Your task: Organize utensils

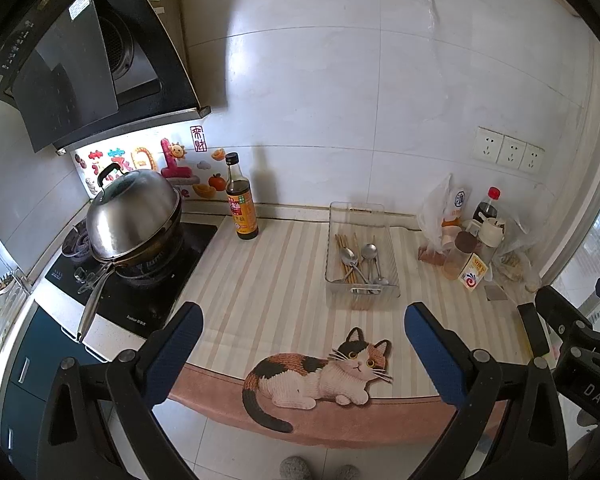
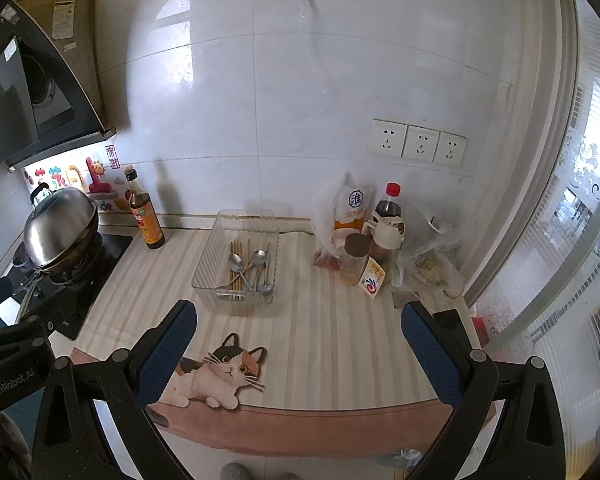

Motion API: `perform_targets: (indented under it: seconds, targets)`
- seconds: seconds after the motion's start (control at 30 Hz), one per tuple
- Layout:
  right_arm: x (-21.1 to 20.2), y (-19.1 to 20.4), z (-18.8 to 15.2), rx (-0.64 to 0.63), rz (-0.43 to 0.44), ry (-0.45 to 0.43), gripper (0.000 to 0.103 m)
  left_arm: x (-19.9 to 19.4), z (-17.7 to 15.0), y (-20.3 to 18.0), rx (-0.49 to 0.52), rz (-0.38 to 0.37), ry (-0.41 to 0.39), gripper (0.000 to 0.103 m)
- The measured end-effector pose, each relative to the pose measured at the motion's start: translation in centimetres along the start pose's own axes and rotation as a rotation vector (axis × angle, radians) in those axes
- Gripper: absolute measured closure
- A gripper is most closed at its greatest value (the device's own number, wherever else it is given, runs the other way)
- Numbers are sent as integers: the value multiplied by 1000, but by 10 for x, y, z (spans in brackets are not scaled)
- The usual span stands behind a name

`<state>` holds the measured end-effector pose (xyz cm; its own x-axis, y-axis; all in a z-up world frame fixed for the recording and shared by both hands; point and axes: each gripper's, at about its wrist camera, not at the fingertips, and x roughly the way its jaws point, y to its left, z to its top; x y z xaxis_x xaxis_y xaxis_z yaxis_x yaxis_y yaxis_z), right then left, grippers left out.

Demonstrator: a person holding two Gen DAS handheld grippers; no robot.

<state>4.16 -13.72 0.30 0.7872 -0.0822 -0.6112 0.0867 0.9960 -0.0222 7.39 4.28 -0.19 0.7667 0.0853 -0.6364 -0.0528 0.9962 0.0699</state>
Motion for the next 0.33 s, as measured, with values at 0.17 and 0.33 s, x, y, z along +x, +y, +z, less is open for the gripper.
perform_targets:
  seconds: [0.17, 0.33]
  targets:
    - [-1, 0, 1, -2, -1, -1, 0, 0, 0, -1, -2, 1, 0, 0]
    - [-1, 0, 1, -2, -1, -1, 0, -1, -1, 0, -6, -8, -2, 0]
